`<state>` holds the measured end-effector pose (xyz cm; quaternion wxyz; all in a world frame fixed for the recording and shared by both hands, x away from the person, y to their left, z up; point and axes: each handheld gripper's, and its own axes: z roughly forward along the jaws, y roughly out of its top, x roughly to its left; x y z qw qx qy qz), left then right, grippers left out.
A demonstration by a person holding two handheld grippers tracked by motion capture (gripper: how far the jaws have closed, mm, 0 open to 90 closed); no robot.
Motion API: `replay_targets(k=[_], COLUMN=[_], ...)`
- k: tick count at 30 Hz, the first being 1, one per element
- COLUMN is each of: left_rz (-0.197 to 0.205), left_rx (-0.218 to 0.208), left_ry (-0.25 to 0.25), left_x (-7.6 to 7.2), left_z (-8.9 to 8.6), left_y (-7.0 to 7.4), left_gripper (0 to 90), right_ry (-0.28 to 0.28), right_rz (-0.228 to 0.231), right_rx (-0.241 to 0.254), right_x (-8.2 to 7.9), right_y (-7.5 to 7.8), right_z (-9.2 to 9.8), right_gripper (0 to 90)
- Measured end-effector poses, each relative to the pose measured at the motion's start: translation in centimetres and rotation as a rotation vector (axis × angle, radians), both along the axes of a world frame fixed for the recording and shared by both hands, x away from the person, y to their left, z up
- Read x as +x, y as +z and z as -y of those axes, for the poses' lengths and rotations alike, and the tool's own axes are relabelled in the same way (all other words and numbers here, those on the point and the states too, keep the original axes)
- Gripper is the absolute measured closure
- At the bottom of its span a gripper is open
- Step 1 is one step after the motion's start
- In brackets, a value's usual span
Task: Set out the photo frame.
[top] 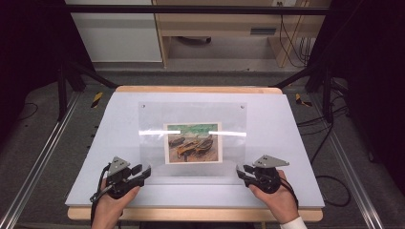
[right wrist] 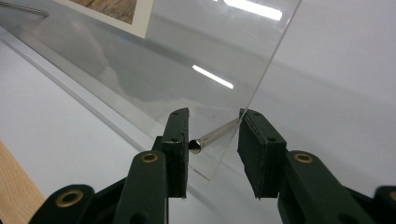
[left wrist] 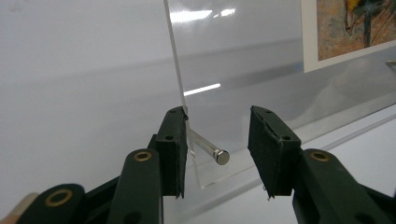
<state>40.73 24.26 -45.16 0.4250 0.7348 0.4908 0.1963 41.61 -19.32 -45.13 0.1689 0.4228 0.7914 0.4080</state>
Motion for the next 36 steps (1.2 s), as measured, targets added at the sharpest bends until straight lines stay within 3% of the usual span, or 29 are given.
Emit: replay_targets(k=[17,18,36], left_rz=[-0.003,-0.034,-0.035], left_rx=[0.034,0.003,0.016], left_ry=[-0.024,-0.025,-0.027], left_x=[-0.27,-0.50,-0.71], left_z=[-0.20,0.01,0.04], left_y=[-0.05,-0.09,-0.17], left_gripper=[57.6,57.8,58.0], right_ry=[0.019,0.020,0.022], right_rz=[-0.017,-0.017,-0.019], right_rx=[-0.015,-0.017,-0.018], right_x=[-0.19,-0.18,-0.26], right_y=[-0.31,-0.32,-0.45], right_z=[-0.06,-0.06,-0.12], right_gripper=[65.6,65.7,66.0])
